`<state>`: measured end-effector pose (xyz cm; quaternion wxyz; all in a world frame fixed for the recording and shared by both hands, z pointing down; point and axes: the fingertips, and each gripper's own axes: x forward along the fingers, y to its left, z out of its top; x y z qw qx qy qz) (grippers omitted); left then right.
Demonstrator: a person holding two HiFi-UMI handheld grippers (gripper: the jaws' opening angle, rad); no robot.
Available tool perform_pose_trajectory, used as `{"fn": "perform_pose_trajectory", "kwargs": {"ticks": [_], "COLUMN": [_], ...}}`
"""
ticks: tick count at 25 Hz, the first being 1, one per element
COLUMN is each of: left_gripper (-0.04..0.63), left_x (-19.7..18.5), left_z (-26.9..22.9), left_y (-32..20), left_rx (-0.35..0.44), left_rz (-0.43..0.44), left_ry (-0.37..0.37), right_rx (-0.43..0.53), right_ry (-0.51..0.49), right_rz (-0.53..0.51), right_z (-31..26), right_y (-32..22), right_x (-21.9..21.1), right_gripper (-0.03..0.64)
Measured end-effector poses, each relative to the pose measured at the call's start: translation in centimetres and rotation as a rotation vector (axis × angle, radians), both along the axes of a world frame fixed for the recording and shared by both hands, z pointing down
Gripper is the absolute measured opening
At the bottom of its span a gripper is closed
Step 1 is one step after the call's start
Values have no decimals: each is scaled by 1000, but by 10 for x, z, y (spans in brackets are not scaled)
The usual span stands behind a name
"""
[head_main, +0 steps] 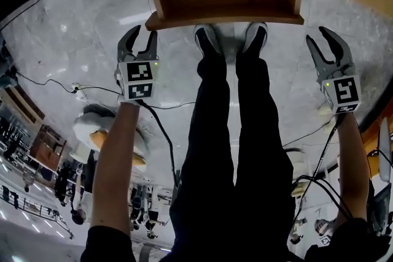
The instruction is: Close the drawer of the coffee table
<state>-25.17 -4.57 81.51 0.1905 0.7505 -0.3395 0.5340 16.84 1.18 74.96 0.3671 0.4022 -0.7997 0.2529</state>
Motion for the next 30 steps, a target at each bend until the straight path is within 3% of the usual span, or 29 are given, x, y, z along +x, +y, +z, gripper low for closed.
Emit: {"fn": "perform_pose_trajectory", "kwargs": {"ticks": [9, 15, 21, 30], "left_gripper": [163, 163, 107, 106], "left_x": [1, 1, 8, 10], "left_z": [35, 35, 34, 34], "left_y": [-5, -8, -9, -9], "left_rx": [1, -8, -35, -32], "left_rz": [-39, -83, -113, -137], "left_ry": [17, 42, 74, 48], "right_rx": [-33, -24, -15, 22], "right_ry": [-3, 10, -3, 25], "right_rz": [12, 44, 19, -11], "right_z": [52, 61, 57, 59], "right_y": [-1, -6, -20, -23], "right_x": [-15, -17, -27, -36], "right_gripper": [172, 151, 128, 104]}}
